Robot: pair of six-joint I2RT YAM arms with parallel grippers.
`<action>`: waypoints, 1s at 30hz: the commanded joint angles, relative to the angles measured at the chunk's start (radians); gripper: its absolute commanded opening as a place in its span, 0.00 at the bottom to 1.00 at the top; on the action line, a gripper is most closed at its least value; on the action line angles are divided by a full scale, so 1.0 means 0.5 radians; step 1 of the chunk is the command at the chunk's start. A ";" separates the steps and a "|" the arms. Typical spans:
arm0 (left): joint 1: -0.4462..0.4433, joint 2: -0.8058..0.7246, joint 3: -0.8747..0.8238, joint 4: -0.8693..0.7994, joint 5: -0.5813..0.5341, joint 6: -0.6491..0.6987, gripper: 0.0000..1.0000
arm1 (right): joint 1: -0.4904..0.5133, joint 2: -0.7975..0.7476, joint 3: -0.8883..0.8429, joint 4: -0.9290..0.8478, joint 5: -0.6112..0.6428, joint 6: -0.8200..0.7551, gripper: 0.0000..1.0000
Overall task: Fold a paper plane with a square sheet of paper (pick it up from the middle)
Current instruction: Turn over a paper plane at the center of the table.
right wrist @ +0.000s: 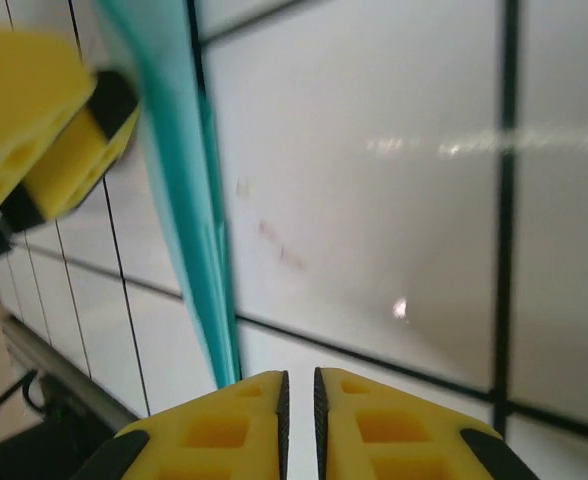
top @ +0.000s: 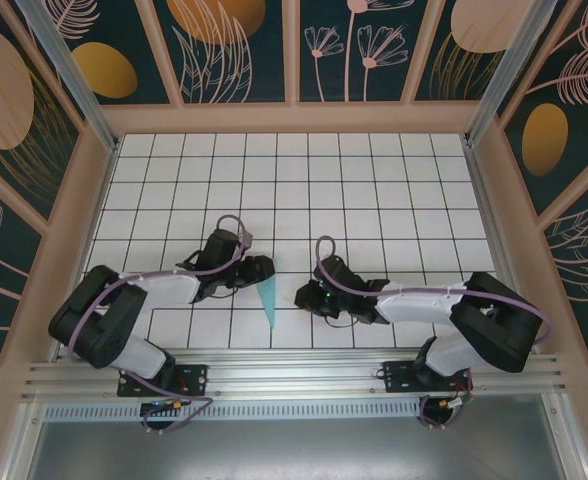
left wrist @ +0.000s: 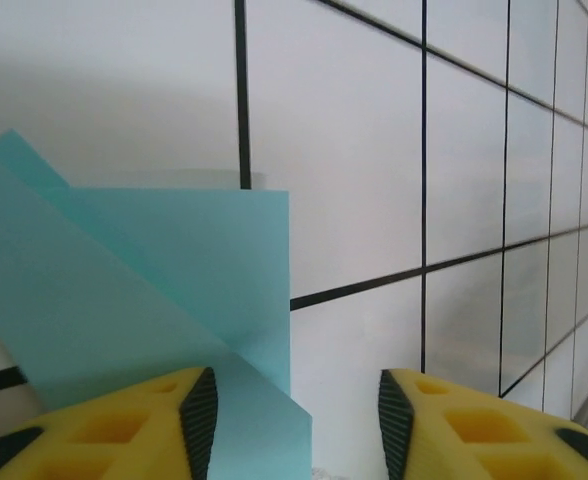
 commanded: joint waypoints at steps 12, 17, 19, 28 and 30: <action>-0.212 -0.334 0.329 -1.061 -0.918 -0.056 0.66 | -0.072 0.116 0.193 -0.009 0.231 -0.155 0.37; -0.394 0.012 0.627 -1.301 -1.175 -0.065 0.69 | -0.071 0.120 0.189 0.010 0.272 -0.131 0.37; -0.412 0.117 0.683 -1.315 -1.180 -0.053 0.70 | -0.072 0.100 0.159 0.041 0.279 -0.118 0.38; -0.459 0.276 0.788 -1.362 -1.187 -0.013 0.60 | -0.069 0.159 0.203 0.106 0.171 -0.160 0.40; -0.456 0.209 0.740 -1.342 -1.203 -0.030 0.54 | -0.069 0.191 0.223 0.158 0.116 -0.188 0.40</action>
